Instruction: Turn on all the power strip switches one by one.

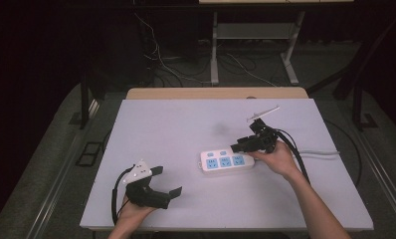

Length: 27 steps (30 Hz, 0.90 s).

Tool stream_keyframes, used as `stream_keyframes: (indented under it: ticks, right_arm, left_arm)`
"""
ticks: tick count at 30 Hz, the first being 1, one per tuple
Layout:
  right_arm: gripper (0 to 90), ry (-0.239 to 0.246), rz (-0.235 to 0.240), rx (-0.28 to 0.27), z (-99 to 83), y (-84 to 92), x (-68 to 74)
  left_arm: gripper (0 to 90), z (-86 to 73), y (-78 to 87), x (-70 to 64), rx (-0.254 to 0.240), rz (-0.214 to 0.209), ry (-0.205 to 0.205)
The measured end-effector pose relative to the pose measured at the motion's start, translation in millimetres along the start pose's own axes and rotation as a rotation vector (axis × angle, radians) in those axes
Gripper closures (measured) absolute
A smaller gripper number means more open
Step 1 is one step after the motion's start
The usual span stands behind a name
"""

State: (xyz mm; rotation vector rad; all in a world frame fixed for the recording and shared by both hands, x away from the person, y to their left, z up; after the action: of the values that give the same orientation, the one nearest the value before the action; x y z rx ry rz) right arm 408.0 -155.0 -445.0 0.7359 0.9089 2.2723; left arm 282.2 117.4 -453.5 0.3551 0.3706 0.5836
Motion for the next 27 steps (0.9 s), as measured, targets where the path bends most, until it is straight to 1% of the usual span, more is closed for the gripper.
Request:
stream_keyframes:
  ticks: [2,3,4,7,8,9,10,12,14,16,19,26,27]
  right_arm:
    - [60.0,0.003,0.005,-0.002,0.0,-0.7,-0.1]
    - [66.7,0.004,0.004,-0.005,0.3,-1.1,-0.6]
    - [66.7,0.004,0.004,-0.005,0.3,-1.1,-0.6]
    - [77.7,0.008,-0.004,0.001,-0.5,-2.5,-2.8]
    - [77.7,0.008,-0.004,0.001,-0.5,-2.5,-2.8]
    - [82.0,0.008,-0.006,0.004,-0.8,-3.1,-3.4]
    - [82.0,0.008,-0.006,0.004,-0.8,-3.1,-3.4]
    - [86.2,0.006,-0.017,0.008,-1.1,-3.9,-4.8]
    - [90.0,0.015,-0.019,0.015,-1.8,-4.8,-5.8]
    - [90.0,0.018,-0.025,0.022,-2.5,-5.8,-6.4]
    - [90.0,0.024,-0.020,0.035,-3.8,-8.7,-7.2]
    - [90.0,0.015,-0.015,0.032,-4.1,-13.3,-7.5]
    - [90.0,0.016,-0.020,0.032,-4.0,-14.1,-7.6]
  left_arm:
    - [0.0,0.1,0.0,-0.1,0.000,-0.001,-0.001]
    - [0.0,0.0,-0.1,-0.1,0.001,0.000,-0.002]
    - [0.0,0.0,-0.1,-0.2,0.001,-0.001,-0.001]
    - [0.0,0.0,-0.3,-0.3,0.000,-0.001,-0.002]
    - [0.0,0.0,-0.4,-0.2,0.000,-0.001,-0.002]
    - [0.0,0.0,-0.4,-0.2,0.001,-0.001,-0.001]
    - [0.0,0.0,-0.5,-0.1,0.000,-0.001,-0.001]
    - [0.0,0.0,-0.6,-0.1,0.001,-0.001,0.000]
    - [0.0,0.0,-0.6,-0.1,0.000,-0.002,-0.001]
    - [0.0,0.0,-0.6,-0.1,0.000,-0.001,0.000]
    - [0.0,-0.1,-0.8,0.0,0.000,-0.002,0.000]
    - [0.0,-0.3,-0.6,0.0,0.001,-0.002,0.000]
    - [0.0,-0.2,-0.5,0.1,0.000,-0.003,0.001]
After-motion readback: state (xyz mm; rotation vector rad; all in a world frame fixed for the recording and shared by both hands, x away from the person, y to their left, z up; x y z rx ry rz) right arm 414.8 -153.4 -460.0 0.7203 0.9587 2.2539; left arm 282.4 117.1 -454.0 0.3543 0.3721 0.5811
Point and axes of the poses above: each handheld gripper's, and its own axes: y roughly backward along the jaws, z roughly out of its top, x roughly to its left, the point moved 7 cm from there along -y, roughly forward along the jaws, and after that the axes turned 4 degrees about -z, right-handed, at the moved point
